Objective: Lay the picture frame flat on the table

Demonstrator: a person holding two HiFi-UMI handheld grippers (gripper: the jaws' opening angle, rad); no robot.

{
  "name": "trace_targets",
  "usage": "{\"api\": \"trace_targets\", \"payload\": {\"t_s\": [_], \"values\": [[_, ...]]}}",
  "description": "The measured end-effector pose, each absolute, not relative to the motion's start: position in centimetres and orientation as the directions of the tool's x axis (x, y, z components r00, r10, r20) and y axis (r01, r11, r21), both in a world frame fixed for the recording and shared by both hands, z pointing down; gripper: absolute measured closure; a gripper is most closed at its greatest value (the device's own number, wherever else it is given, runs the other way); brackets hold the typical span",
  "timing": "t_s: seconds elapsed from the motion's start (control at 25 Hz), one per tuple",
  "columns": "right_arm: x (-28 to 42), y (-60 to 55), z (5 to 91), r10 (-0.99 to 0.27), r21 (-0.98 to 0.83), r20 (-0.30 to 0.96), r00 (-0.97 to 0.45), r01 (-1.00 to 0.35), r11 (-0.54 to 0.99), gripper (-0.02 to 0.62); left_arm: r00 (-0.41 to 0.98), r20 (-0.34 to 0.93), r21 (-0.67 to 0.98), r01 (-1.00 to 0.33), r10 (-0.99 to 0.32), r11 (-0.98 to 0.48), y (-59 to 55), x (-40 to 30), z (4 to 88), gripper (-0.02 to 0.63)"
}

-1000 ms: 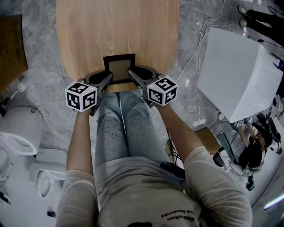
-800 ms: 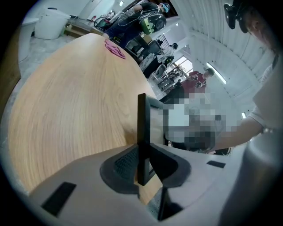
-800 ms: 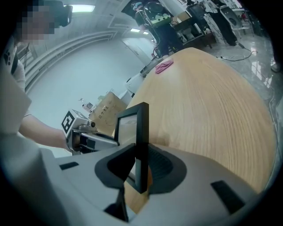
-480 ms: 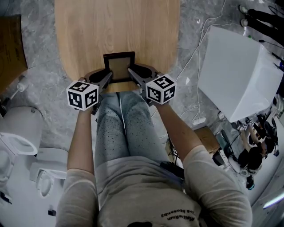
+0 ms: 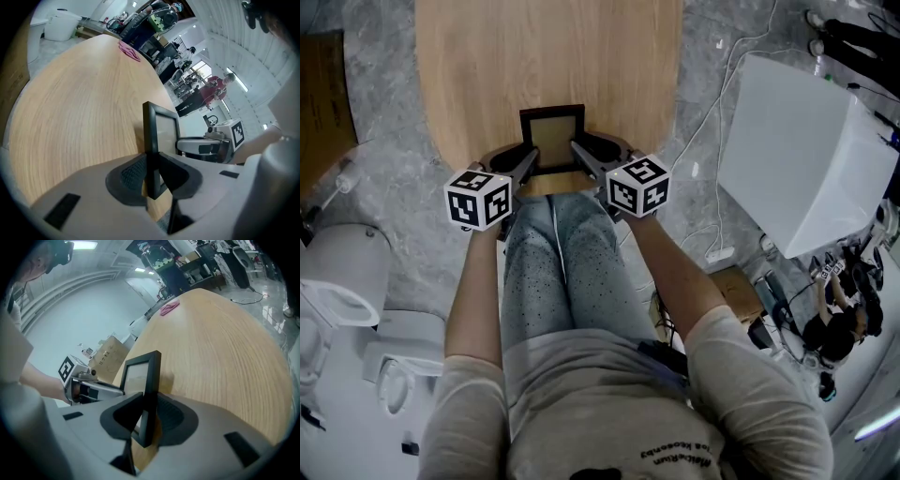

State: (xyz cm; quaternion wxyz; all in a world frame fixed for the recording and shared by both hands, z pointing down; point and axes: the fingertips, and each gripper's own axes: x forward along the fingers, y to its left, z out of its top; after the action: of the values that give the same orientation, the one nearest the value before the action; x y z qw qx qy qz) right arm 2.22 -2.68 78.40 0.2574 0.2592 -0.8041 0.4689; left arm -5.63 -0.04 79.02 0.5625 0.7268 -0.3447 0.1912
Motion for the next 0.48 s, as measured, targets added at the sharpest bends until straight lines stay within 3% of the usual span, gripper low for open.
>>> {"api": "trace_targets", "payload": {"t_s": [0.48], "values": [[2.17, -2.73, 78.89, -0.19, -0.601, 0.696, -0.692, -0.707, 0.373, 0.494, 0.656, 0.697, 0.661, -0.744, -0.289, -0.095, -0.08, -5.88, 79.41, 0.512]]}}
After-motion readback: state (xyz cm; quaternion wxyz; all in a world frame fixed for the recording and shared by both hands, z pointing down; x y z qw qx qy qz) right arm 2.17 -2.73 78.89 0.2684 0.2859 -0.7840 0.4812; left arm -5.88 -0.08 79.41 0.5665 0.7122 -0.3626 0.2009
